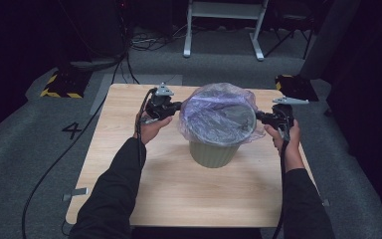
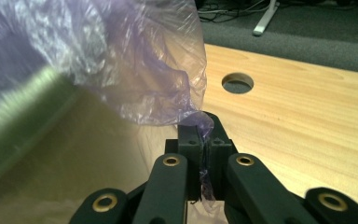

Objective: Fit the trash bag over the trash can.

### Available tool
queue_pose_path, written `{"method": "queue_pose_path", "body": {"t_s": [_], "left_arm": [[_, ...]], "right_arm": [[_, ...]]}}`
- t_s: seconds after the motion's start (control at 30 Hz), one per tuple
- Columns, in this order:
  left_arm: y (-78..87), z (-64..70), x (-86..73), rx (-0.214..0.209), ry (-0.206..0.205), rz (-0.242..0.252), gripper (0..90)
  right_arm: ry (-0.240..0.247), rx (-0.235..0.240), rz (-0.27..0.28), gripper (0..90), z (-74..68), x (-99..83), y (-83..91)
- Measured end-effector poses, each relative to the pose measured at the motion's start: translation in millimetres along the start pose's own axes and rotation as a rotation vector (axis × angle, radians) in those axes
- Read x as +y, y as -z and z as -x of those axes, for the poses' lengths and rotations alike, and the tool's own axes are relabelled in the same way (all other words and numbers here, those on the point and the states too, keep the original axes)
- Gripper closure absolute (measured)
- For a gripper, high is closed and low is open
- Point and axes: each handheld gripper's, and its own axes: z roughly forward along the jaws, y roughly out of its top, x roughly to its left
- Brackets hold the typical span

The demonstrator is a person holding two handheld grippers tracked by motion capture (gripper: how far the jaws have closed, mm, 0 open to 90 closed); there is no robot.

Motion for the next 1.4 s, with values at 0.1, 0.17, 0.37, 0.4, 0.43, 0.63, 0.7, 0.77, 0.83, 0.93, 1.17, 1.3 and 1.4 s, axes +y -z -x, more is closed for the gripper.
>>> {"method": "queue_pose_path", "body": {"t_s": [0.1,0.17,0.37,0.4,0.43,0.63,0.7,0.77,0.83,0.93,1.17,1.3,1.4], "left_arm": [[-3.8,0.2,-1.0,-0.023,0.014,-0.020,84.0],[-7.1,1.5,-3.0,-0.035,0.031,-0.041,76.9],[15.5,-2.3,-9.3,0.005,0.030,0.033,43.5],[22.7,-3.4,-10.2,0.009,0.026,0.051,36.2],[28.4,-4.8,-10.7,0.010,0.028,0.065,30.3],[74.4,-12.6,-12.4,-0.062,0.039,0.194,20.7],[87.3,-7.4,-13.5,-0.096,-0.001,0.218,20.4],[96.6,4.7,-15.8,-0.164,-0.057,0.221,18.2],[99.7,19.5,-18.3,-0.191,-0.117,0.188,16.0],[100.9,44.8,-23.3,-0.203,-0.208,0.126,15.8],[92.2,70.6,-25.0,-0.193,-0.286,0.083,32.4],[81.5,77.3,-26.0,-0.175,-0.324,0.052,55.9],[72.8,81.3,-28.0,-0.139,-0.356,0.012,77.1]], "right_arm": [[-0.014,0.018,-0.017,88.8,2.1,-5.6,-3.6],[-0.017,0.032,-0.030,88.6,1.8,-8.6,-5.9],[0.029,-0.030,0.002,71.4,0.0,-14.3,1.8],[0.036,-0.060,0.026,65.9,1.2,-14.7,8.6],[0.046,-0.061,0.054,60.8,2.5,-14.6,17.8],[0.121,-0.065,0.116,43.4,-0.7,-14.2,49.8],[0.131,-0.067,0.128,40.0,-1.6,-14.4,55.3],[0.132,-0.067,0.160,36.2,-3.7,-15.2,65.5],[0.154,-0.065,0.179,33.9,-6.2,-16.0,74.7],[0.205,-0.022,0.207,32.0,-14.2,-18.2,91.2],[0.408,0.157,0.232,29.7,-50.7,-27.6,112.1],[0.514,0.172,0.191,31.9,-74.6,-36.8,110.3],[0.521,0.124,0.179,59.4,-79.0,-42.7,103.6]]}}
